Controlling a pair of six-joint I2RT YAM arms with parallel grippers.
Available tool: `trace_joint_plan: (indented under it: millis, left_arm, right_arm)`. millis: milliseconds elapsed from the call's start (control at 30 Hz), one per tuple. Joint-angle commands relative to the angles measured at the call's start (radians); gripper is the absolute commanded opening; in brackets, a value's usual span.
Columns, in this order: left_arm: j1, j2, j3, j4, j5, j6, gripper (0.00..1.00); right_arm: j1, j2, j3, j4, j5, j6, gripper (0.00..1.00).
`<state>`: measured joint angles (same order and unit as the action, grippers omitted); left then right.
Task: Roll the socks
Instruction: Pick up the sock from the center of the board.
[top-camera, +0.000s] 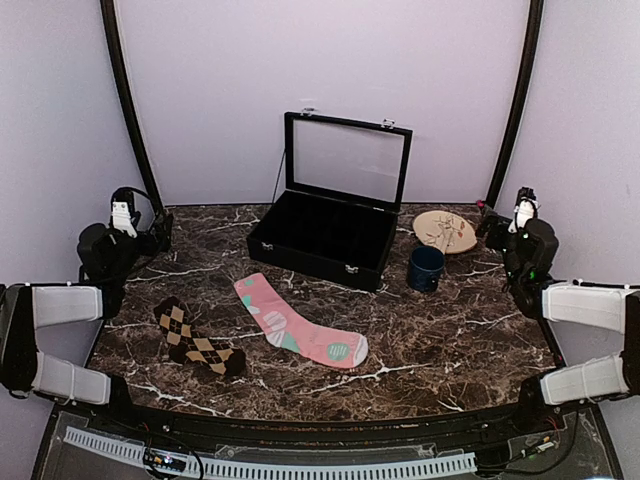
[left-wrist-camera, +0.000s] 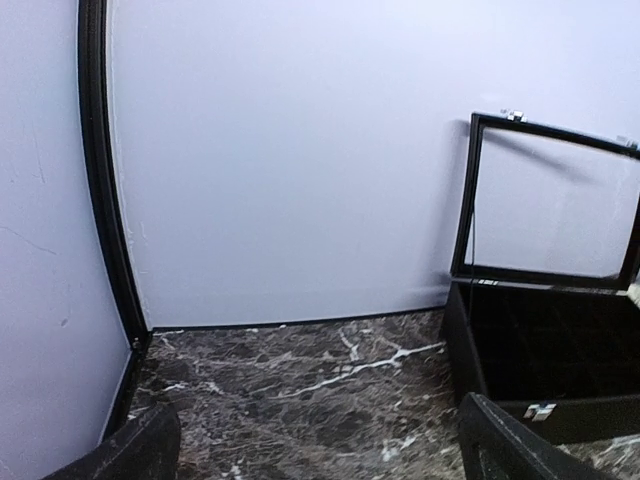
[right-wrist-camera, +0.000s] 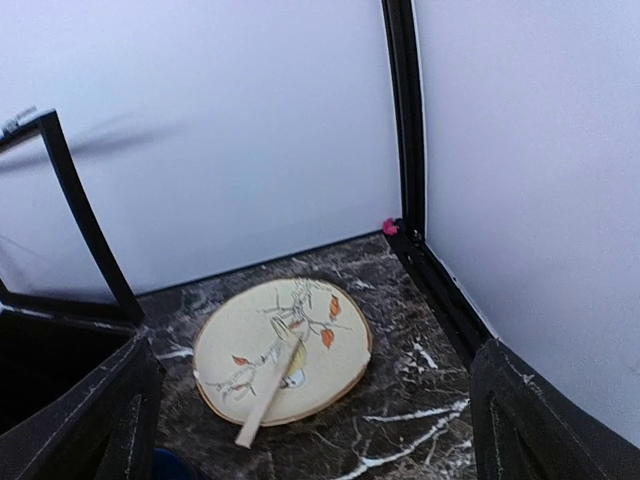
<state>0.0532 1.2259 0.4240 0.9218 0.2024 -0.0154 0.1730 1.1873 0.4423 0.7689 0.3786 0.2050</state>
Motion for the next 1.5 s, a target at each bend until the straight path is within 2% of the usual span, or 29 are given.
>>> trace_joint_plan:
  millis: [0, 133, 167, 200, 267, 467, 600, 867, 1167, 1333, 1467]
  left_arm:
    - [-0.005, -0.06, 0.0, -0.039, 0.049, -0.235, 0.99]
    - [-0.004, -0.121, -0.015, -0.085, 0.042, -0.411, 0.99]
    - [-0.005, -0.123, 0.004, -0.133, 0.06, -0.432, 0.99]
    - [-0.004, -0.121, 0.019, -0.162, 0.086, -0.45, 0.99]
    - [-0.011, -0.127, 0.026, -0.189, 0.111, -0.48, 0.96]
    - [-0.172, -0.261, 0.028, -0.404, -0.169, -0.335, 0.95]
    - [-0.23, -0.312, 0.007, -0.468, -0.235, -0.312, 0.94]
    - [-0.418, -0.278, 0.096, -0.666, -0.342, -0.285, 0.91]
    - [-0.508, -0.182, 0.176, -0.785, -0.37, -0.304, 0.86]
    - [-0.542, -0.109, 0.217, -0.821, -0.364, -0.286, 0.82]
    - [-0.566, -0.029, 0.257, -0.859, -0.352, -0.284, 0.82]
  right_arm:
    - [0.004, -0.081, 0.052, -0.009, 0.018, 0.121, 1.0]
    - [-0.013, -0.202, -0.039, 0.115, -0.11, 0.196, 1.0]
    - [-0.017, -0.211, -0.04, 0.123, -0.144, 0.198, 0.96]
    - [-0.015, -0.211, -0.016, 0.091, -0.202, 0.185, 0.93]
    - [0.008, -0.189, 0.061, -0.092, -0.221, 0.176, 0.88]
    - [0.121, -0.188, 0.116, -0.341, -0.027, 0.204, 0.86]
    - [0.229, -0.172, 0.156, -0.51, 0.064, 0.265, 0.85]
    - [0.581, -0.012, 0.319, -0.785, 0.289, 0.416, 0.86]
    - [0.844, 0.244, 0.529, -1.056, 0.318, 0.635, 0.87]
    - [0.903, 0.372, 0.593, -1.12, 0.263, 0.762, 0.88]
    - [0.924, 0.398, 0.595, -1.131, 0.219, 0.82, 0.88]
